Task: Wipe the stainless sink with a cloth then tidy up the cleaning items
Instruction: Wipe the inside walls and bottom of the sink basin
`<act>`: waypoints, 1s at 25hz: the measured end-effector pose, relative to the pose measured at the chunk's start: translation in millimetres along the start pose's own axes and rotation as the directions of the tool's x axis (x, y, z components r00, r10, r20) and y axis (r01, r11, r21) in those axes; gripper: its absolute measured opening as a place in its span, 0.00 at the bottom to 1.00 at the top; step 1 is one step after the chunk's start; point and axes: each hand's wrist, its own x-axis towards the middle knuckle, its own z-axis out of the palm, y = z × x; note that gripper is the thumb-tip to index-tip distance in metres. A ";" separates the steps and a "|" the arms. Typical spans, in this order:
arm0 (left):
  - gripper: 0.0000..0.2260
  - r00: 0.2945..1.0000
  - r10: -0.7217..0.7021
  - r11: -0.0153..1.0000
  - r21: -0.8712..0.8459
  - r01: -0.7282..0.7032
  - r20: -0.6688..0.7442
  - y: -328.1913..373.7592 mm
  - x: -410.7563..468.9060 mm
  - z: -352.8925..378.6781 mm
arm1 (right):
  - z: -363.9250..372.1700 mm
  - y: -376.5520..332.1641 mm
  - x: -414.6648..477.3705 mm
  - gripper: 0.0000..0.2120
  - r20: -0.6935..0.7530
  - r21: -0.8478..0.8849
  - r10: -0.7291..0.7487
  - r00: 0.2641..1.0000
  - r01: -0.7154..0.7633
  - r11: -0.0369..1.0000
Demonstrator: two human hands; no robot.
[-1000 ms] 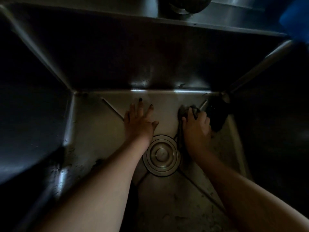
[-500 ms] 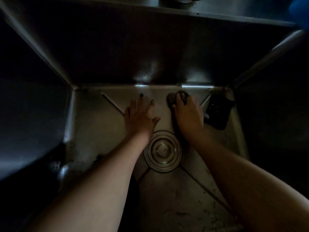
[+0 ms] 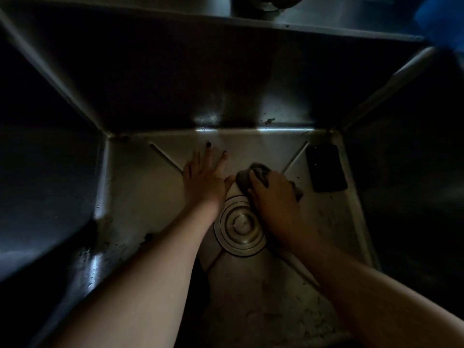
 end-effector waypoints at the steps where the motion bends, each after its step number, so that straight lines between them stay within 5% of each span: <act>1: 0.24 1.000 -0.001 1.000 0.007 0.001 0.000 -0.2 0.5 -0.3 | -1.0 0.8 9.5 0.24 -0.026 -0.009 -0.025 0.999 0.025 1.000; 4: 0.25 1.000 -0.009 1.000 0.021 0.009 0.002 -1.1 0.9 0.3 | -6.0 9.7 37.9 0.23 -0.088 -0.031 0.024 0.996 -0.027 0.999; 10: 0.25 1.000 0.004 1.000 0.028 -0.004 -0.006 -1.7 -0.1 -1.8 | -6.9 16.2 24.1 0.20 -0.055 0.143 0.360 0.931 -0.349 0.926; 14: 0.26 0.999 0.021 0.998 0.053 -0.024 0.049 -0.6 -1.4 -9.8 | -20.0 20.9 -8.5 0.20 0.087 0.195 0.317 0.944 -0.328 0.924; 17: 0.24 0.998 0.042 0.998 0.035 -0.043 0.041 5.3 -1.7 -20.4 | -40.3 23.8 -24.8 0.17 0.044 0.296 0.291 0.956 -0.291 0.910; 25: 0.19 0.987 0.161 0.954 -0.256 -0.154 0.007 75.1 -5.6 -30.6 | -103.8 64.1 -63.0 0.18 0.008 0.449 0.523 0.852 -0.470 0.759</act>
